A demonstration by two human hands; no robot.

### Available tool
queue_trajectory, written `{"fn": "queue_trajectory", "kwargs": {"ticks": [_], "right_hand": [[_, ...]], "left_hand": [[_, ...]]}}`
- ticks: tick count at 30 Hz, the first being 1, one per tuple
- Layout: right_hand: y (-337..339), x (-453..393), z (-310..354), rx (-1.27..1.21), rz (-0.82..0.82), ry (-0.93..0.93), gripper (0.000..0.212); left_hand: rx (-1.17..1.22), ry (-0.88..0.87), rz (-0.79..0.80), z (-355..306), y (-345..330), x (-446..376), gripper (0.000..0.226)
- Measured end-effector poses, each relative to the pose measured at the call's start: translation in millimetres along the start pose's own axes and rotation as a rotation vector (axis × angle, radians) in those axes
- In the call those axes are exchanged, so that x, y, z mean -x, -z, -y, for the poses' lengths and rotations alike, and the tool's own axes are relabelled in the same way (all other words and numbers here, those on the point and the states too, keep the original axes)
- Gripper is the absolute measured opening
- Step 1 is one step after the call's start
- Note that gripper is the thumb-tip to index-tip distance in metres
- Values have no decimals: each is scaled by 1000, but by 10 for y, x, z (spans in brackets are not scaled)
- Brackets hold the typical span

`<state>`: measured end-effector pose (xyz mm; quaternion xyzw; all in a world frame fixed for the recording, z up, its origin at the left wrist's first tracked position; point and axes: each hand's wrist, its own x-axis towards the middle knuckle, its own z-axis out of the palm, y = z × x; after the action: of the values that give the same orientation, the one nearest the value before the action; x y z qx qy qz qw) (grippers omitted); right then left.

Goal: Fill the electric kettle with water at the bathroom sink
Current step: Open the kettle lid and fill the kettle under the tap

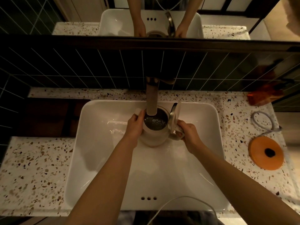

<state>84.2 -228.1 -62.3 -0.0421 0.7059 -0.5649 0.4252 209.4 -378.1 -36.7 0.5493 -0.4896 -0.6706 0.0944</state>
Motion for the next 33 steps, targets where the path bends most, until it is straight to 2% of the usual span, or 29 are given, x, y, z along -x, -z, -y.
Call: {"fn": "queue_trajectory", "kwargs": {"ticks": [21,25,30,33], "right_hand": [[23,-37,-43,40,11,11,38],[23,-44,-53,15,-10,7,55],[16,-33,-44,22,-16,0,44],[9,-32,-44,12,-17,-1,47]], "left_hand": [[-51,29,-17,-109,-27,66,28],[-47,19,-9,-116,-19,89,30],[-35,22,-15,-135,-32,113,29],[-35,24,-24,-144,-37,125,28]]}}
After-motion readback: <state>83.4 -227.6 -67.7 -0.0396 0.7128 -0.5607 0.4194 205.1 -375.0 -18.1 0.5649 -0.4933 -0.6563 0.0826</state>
